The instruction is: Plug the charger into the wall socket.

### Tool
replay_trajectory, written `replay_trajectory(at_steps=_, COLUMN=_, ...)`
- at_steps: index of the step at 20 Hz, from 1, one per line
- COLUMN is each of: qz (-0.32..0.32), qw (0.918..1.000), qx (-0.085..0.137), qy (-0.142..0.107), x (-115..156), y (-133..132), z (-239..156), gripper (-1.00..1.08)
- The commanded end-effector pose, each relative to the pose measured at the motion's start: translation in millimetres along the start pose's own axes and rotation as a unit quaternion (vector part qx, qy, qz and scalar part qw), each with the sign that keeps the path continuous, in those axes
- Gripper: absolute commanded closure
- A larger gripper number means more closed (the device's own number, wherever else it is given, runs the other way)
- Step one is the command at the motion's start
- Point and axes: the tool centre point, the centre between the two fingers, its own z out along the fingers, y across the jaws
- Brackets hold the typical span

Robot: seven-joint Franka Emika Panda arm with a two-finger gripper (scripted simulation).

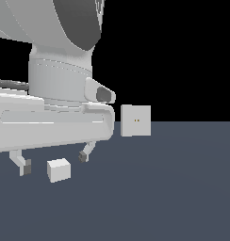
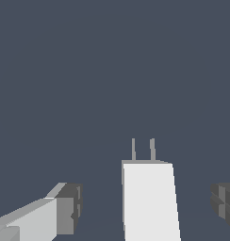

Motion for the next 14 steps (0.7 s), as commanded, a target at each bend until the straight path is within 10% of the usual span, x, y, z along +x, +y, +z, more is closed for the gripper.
replay_trajectory(at_steps=1, qz=0.000, qw=1.0000, qx=0.000, qy=0.000, x=-1.9, y=0.2, z=8.2, gripper=-0.92)
replay_trajectory(at_steps=6, qz=0.000, qw=1.0000, qx=0.000, qy=0.000, x=-3.3, y=0.4, z=14.3, gripper=-0.92)
replay_trajectory(at_steps=7, qz=0.000, qw=1.0000, qx=0.000, qy=0.000, x=-3.3, y=0.4, z=14.3, gripper=1.08)
replay_trajectory(at_steps=14, qz=0.000, qw=1.0000, qx=0.000, qy=0.000, x=-3.3, y=0.4, z=14.3, gripper=1.08)
